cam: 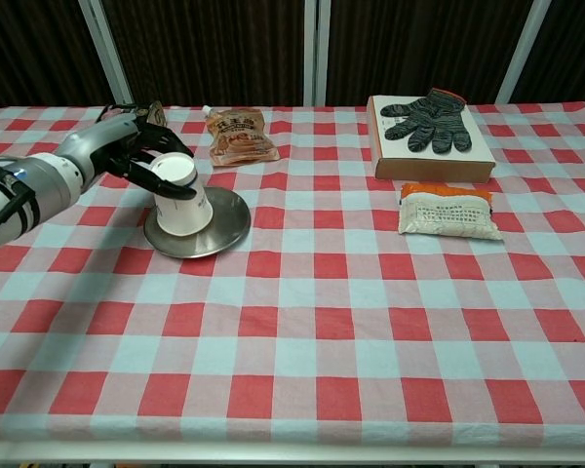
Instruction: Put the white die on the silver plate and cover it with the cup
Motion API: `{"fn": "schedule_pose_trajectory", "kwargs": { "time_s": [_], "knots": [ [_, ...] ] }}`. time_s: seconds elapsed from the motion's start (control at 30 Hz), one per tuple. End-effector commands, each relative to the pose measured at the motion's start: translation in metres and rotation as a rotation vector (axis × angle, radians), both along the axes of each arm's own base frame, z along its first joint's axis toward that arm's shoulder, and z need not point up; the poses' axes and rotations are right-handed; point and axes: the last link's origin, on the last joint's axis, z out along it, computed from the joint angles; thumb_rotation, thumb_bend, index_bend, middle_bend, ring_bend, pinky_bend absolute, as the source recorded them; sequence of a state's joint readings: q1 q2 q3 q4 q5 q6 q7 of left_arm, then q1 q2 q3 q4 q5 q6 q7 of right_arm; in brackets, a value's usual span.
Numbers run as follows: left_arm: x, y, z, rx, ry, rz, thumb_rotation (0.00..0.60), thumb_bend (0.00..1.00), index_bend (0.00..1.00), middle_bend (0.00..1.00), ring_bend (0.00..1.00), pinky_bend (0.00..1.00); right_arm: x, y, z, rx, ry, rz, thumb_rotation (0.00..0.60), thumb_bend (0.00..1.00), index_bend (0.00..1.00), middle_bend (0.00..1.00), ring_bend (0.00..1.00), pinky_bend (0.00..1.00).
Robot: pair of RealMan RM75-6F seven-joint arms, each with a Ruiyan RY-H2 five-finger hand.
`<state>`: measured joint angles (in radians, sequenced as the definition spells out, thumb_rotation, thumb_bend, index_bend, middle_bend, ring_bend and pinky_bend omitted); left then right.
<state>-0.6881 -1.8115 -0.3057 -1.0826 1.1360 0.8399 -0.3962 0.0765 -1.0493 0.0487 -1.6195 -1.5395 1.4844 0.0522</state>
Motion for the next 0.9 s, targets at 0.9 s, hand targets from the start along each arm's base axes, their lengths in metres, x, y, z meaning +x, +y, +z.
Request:
{"fn": "schedule_pose_trajectory", "kwargs": {
  "time_s": [0.9],
  "knots": [
    [0.016,-0.018,-0.015,-0.064,0.027,-0.072,0.600,0.12,0.50,0.25,0.15,0.16,0.003,0.001,0.004,-0.006,0.010,0.004,0.600,0.22,0.08,0.16,0.00,0.07]
  ]
}}
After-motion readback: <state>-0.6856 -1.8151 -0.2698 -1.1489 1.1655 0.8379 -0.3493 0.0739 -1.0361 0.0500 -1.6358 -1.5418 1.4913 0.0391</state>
